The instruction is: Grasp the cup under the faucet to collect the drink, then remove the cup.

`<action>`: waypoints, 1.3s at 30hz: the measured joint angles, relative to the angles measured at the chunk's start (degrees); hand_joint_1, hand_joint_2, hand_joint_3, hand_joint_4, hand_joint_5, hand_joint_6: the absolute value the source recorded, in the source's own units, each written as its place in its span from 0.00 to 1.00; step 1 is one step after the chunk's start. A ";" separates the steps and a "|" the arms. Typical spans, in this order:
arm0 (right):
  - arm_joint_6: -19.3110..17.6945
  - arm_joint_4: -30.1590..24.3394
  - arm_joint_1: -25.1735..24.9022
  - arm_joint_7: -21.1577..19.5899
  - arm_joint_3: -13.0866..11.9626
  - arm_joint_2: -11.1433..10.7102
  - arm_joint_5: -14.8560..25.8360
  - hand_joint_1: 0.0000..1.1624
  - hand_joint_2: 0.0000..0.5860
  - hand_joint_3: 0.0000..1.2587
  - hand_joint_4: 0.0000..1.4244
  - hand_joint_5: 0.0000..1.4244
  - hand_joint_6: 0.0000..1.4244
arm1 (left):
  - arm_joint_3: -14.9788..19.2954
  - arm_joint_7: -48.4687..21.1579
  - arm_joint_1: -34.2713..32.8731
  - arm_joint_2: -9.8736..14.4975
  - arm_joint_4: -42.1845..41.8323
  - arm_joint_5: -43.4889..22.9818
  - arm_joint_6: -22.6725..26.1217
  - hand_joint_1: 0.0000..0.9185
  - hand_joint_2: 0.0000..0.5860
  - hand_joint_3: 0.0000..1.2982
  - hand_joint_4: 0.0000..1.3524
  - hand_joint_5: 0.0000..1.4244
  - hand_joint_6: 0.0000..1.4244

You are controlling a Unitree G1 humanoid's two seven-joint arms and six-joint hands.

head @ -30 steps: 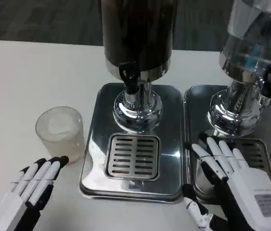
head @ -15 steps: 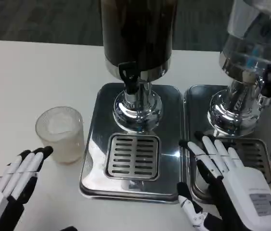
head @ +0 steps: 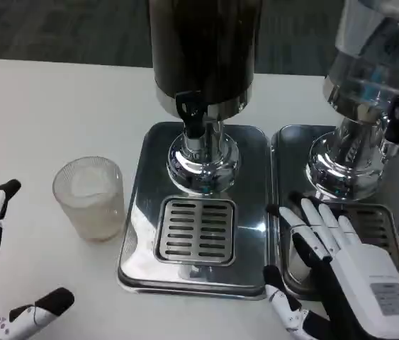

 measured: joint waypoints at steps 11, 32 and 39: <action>-0.37 0.41 -1.80 0.55 -0.45 -1.42 1.15 0.31 0.79 0.11 0.01 0.00 0.01 | -0.70 -4.69 -9.54 2.23 7.27 -5.17 0.70 0.00 0.00 0.00 0.00 0.04 0.18; -0.36 0.95 -1.27 0.62 0.36 -0.64 1.63 0.31 0.79 0.11 0.02 0.00 0.01 | -7.53 -15.63 -29.29 5.78 31.77 -12.19 -3.68 0.00 0.00 0.01 0.01 0.10 0.21; -0.35 0.25 0.12 0.59 -0.01 -0.45 1.64 0.31 0.79 0.12 0.02 0.01 0.02 | -10.15 -17.99 -34.70 6.00 38.86 -13.48 -6.19 0.00 0.00 0.00 0.00 0.10 0.19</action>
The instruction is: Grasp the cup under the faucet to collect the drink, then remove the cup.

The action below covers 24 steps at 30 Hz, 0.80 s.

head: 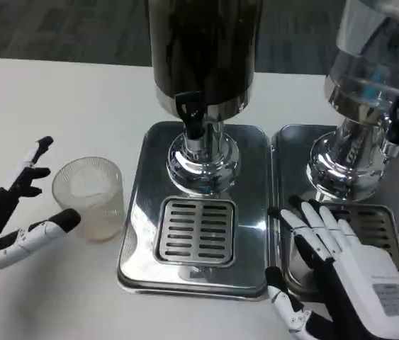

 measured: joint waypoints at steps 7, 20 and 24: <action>0.00 -0.41 0.67 -0.01 -0.74 0.33 0.02 0.31 0.79 0.12 0.03 0.01 0.02 | -2.32 -2.09 -4.88 0.17 5.87 -0.12 -1.81 0.00 0.00 0.00 0.00 0.09 0.17; -0.02 -1.35 2.08 -0.01 -1.35 0.87 0.08 0.31 0.79 0.12 0.03 0.02 0.03 | -6.81 -3.69 -11.00 0.81 13.26 0.12 -2.09 0.00 0.00 0.00 0.00 0.06 0.12; -0.03 -1.91 2.32 -0.01 -1.36 0.95 0.12 0.31 0.79 0.12 0.03 0.02 0.03 | -8.03 -4.32 -12.38 0.94 14.94 0.08 -2.01 0.00 0.00 0.00 0.00 0.05 0.10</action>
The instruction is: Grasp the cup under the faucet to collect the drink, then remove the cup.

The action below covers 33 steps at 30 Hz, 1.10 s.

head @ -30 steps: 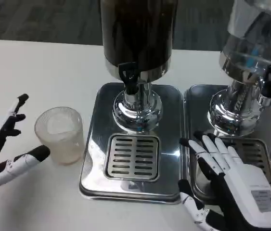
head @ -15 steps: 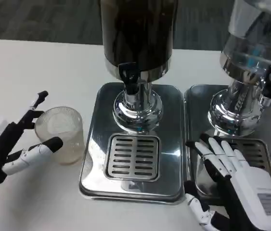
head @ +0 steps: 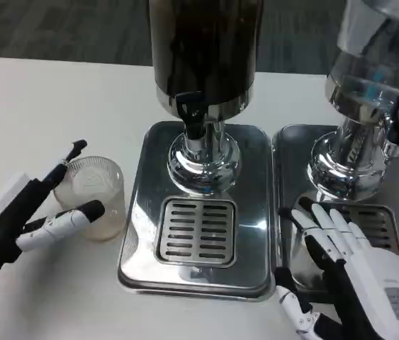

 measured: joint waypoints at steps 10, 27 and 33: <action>-0.01 -0.06 0.47 0.00 -0.02 0.01 0.11 0.31 0.79 0.12 0.03 0.03 0.03 | -0.34 0.68 -1.28 0.04 2.30 -0.13 -1.07 0.00 0.00 0.00 0.00 0.07 0.11; -0.01 -0.49 -0.06 0.68 0.23 0.01 1.07 0.31 0.79 0.12 0.04 0.03 0.03 | 1.87 1.18 -0.40 0.34 3.19 -2.67 -3.98 0.00 0.00 0.00 0.00 0.08 0.13; -0.01 -0.91 0.09 0.81 0.51 0.32 0.99 0.31 0.79 0.12 0.04 0.03 0.03 | 1.87 0.60 -0.41 1.81 4.13 -2.59 -3.92 0.00 0.00 0.00 0.00 0.04 0.11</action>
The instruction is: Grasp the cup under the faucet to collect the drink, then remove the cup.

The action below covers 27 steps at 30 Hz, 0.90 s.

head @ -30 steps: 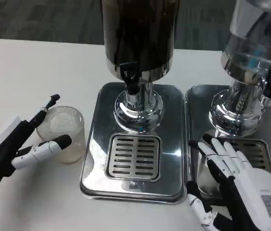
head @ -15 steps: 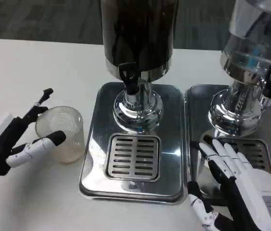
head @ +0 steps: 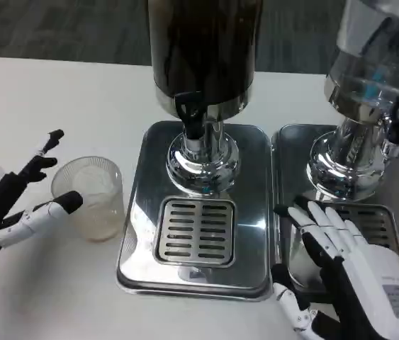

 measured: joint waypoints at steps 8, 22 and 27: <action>0.08 -0.14 1.06 -0.50 1.15 1.84 -1.66 0.31 0.79 0.12 0.04 0.03 0.03 | -0.22 -0.77 -0.38 0.26 2.32 0.24 0.01 0.00 0.00 0.00 0.00 0.04 0.10; 1.01 -0.12 1.76 -2.62 3.99 5.01 -4.35 0.31 0.79 0.13 0.04 0.03 0.04 | -2.52 4.89 -1.58 2.72 6.17 5.52 -1.18 0.00 0.00 0.00 0.00 0.07 0.12; 1.24 -0.10 1.76 -3.15 4.77 5.45 -4.59 0.30 0.78 0.14 0.04 0.03 0.04 | -4.39 8.93 -2.39 3.75 6.62 9.25 -1.31 0.00 0.00 0.00 0.00 0.07 0.12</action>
